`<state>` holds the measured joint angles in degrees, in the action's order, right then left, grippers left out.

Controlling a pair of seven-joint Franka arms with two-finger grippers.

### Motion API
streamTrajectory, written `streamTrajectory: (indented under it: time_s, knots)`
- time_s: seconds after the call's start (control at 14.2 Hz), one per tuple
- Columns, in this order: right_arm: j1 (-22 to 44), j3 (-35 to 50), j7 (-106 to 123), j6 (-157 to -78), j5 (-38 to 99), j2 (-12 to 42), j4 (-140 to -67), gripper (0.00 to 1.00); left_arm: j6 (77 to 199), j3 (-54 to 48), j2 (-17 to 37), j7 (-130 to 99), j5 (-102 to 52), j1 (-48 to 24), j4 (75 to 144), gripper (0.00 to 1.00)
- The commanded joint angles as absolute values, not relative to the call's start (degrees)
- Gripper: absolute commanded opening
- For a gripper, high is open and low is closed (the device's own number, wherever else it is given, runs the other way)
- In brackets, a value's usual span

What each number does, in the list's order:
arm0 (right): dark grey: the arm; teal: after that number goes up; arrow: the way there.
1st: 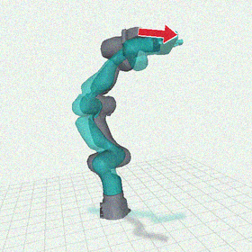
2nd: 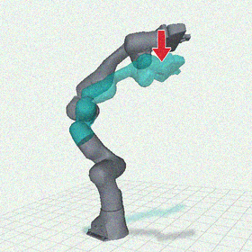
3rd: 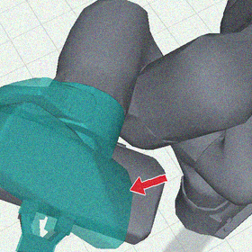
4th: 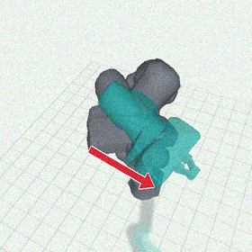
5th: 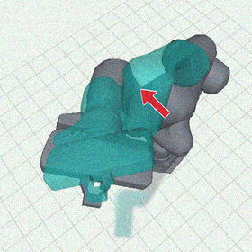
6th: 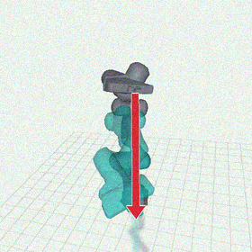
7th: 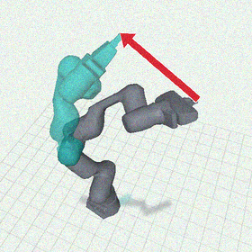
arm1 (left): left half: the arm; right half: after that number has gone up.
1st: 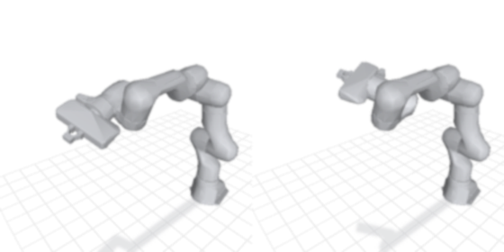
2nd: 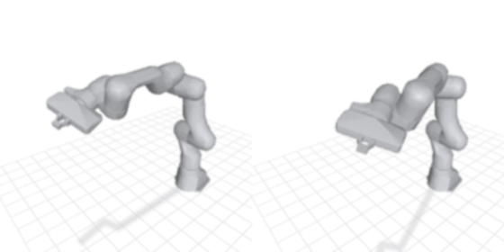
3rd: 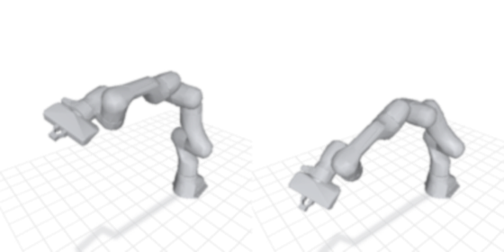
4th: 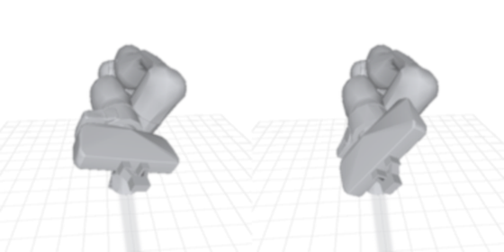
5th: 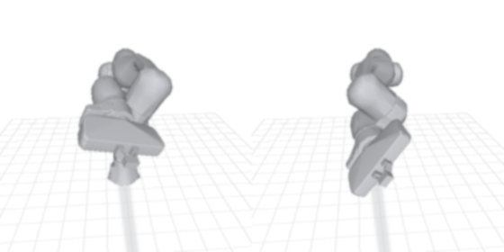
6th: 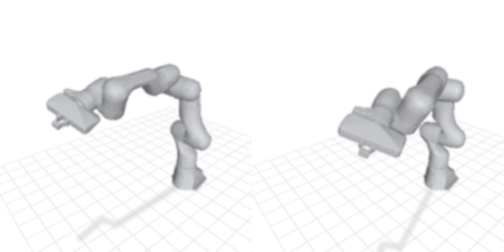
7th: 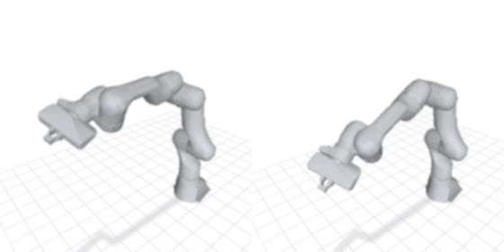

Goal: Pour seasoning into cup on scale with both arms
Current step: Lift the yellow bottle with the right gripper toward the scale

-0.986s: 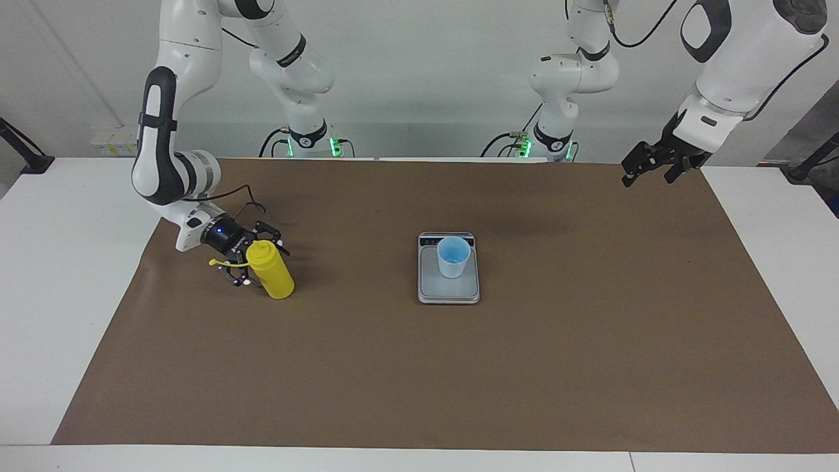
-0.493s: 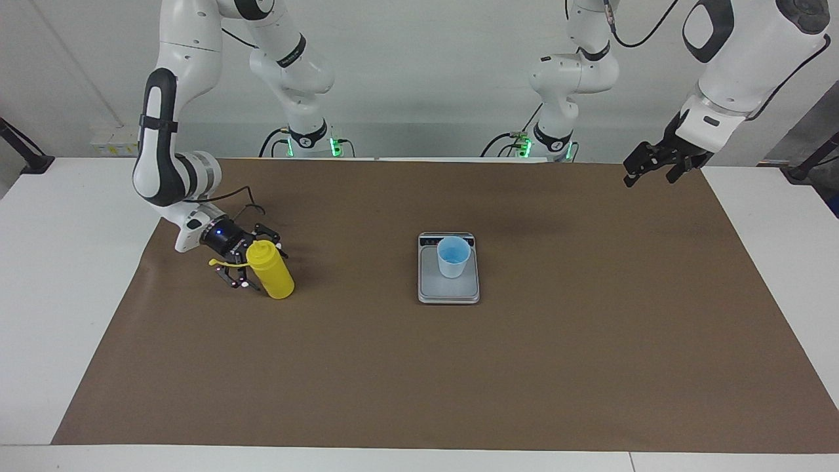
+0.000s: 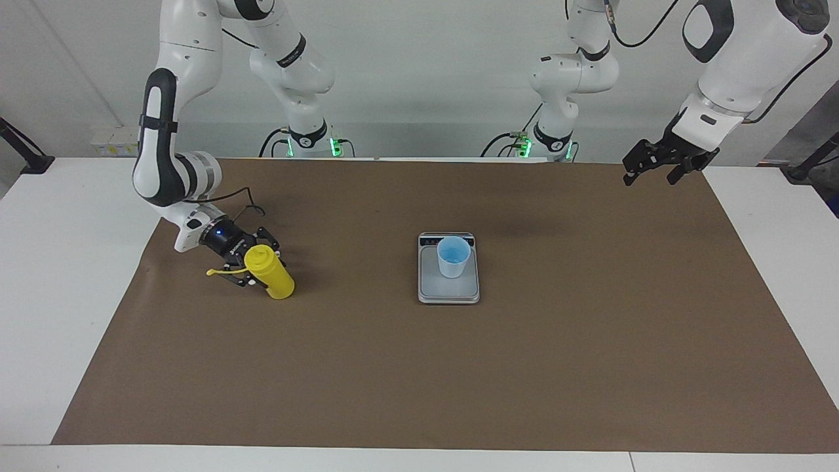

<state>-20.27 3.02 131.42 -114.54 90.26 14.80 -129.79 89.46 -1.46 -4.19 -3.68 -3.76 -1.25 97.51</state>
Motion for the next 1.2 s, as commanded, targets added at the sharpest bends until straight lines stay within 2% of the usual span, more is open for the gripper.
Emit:
streamTrajectory:
  time_s: [0.0, 0.21, 0.63, 0.92, 1.13]
  knots:
    - [-18.20, 3.69, 132.80, -115.14, 93.07, 15.29, -128.59, 0.39, 90.09, -1.14, -5.80, -3.08, -2.90, -2.02, 99.32, 1.00]
    - [-16.36, 3.69, 130.18, -116.88, 93.43, 14.07, -127.18, 0.39, 90.35, -0.88, -5.80, -3.08, -2.90, -1.06, 99.32, 1.00]
    - [-8.10, 3.69, 117.88, -128.65, 92.55, 7.57, -125.25, 0.39, 90.35, -0.79, -5.80, -2.99, -2.90, 0.09, 99.32, 1.00]
    - [-3.96, 3.60, 112.96, -133.24, 91.42, 6.51, -123.32, 0.39, 90.35, -0.79, -5.80, -3.08, -2.90, 0.18, 99.32, 1.00]
    - [-2.99, 3.69, 106.54, -134.82, 83.70, 6.33, -120.42, 0.39, 90.35, -0.79, -5.80, -2.99, -2.90, 0.09, 99.32, 1.00]
